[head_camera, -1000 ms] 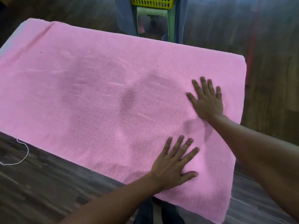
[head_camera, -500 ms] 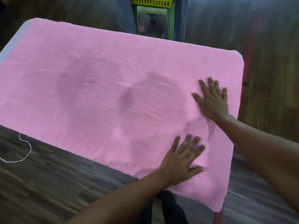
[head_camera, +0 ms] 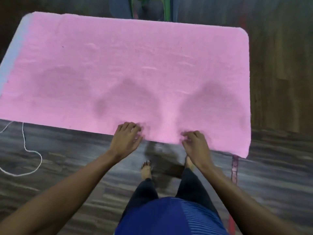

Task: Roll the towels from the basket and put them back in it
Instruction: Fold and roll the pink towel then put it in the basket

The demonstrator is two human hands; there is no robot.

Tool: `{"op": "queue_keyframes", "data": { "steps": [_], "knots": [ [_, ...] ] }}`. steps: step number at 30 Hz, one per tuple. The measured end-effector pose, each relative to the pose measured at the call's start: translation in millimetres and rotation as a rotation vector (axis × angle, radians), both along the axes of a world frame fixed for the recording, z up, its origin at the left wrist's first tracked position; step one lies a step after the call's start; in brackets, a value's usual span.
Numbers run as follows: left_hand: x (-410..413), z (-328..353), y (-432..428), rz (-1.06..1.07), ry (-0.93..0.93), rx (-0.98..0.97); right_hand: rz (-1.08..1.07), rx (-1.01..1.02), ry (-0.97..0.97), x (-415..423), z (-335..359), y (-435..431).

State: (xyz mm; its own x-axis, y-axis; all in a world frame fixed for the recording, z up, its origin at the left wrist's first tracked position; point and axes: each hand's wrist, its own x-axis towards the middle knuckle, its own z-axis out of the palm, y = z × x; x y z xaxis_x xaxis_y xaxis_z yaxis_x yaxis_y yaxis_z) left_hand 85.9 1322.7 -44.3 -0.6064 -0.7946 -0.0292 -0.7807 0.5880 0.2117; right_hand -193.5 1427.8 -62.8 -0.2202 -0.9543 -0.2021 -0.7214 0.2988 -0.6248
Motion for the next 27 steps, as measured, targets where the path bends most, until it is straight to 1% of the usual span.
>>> {"op": "queue_keyframes", "data": {
  "steps": [4,6,8,11,15,22,25,27],
  "knots": [
    [52,-7,-9,-0.065,-0.125,0.041,0.032,0.089,0.212,27,-6,12],
    [57,-9,-15,-0.095,-0.132,0.035,0.039,0.076,0.321,29,-6,6],
    [55,-11,-21,-0.132,-0.102,0.014,0.074,0.062,0.384,26,-5,-1],
    [56,-15,-23,-0.183,-0.029,0.016,0.112,0.024,0.387,23,-2,-2],
    [58,-15,-13,-0.180,0.058,0.040,0.094,0.018,0.354,22,3,10],
    [54,-14,-1,-0.127,0.067,0.157,0.082,0.085,0.325,22,11,12],
    [65,0,-5,-0.092,0.106,0.119,0.104,0.036,0.309,45,24,2],
    [84,9,-12,-0.039,0.125,0.080,0.120,0.013,0.265,73,32,-11]
  ]
}}
